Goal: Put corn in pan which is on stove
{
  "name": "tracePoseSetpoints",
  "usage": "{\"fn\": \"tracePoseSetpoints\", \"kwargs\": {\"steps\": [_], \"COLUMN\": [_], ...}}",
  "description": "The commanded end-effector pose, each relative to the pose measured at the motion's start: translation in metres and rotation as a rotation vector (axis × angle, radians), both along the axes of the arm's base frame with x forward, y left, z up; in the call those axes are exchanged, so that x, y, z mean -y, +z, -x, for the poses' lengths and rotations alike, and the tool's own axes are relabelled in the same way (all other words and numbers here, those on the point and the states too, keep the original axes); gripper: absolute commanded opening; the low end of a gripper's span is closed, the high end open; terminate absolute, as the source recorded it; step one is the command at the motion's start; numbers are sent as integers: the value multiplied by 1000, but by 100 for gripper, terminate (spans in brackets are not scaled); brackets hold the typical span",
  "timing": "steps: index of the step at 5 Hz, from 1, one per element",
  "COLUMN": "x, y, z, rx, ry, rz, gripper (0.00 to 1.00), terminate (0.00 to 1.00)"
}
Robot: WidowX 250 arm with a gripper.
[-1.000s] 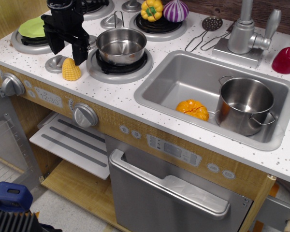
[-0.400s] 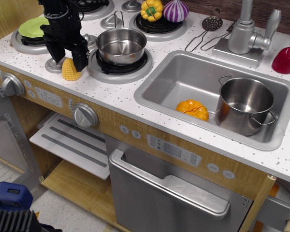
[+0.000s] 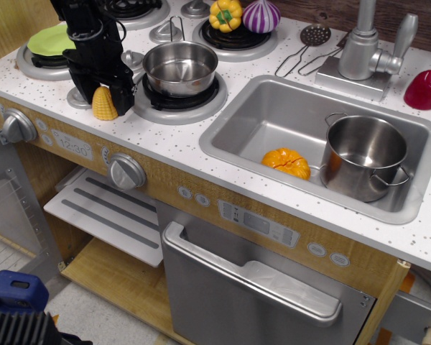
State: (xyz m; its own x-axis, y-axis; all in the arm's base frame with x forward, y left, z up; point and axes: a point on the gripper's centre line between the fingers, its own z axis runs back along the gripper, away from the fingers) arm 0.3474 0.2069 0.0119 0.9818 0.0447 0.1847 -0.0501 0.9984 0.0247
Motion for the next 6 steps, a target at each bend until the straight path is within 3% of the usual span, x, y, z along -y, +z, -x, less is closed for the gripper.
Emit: {"fn": "tracePoseSetpoints", "kwargs": {"steps": [1, 2, 4, 5, 6], "x": [-7, -6, 2, 7, 15], "y": [18, 41, 102, 111, 114], "z": [-2, -5, -16, -40, -64], "rx": [32, 19, 35, 97, 125], "ry": [4, -7, -17, -37, -75], "rz": [-34, -89, -292, -324, -318], "gripper": [0, 0, 0, 0, 0], "terminate": [0, 0, 0, 0, 0]}}
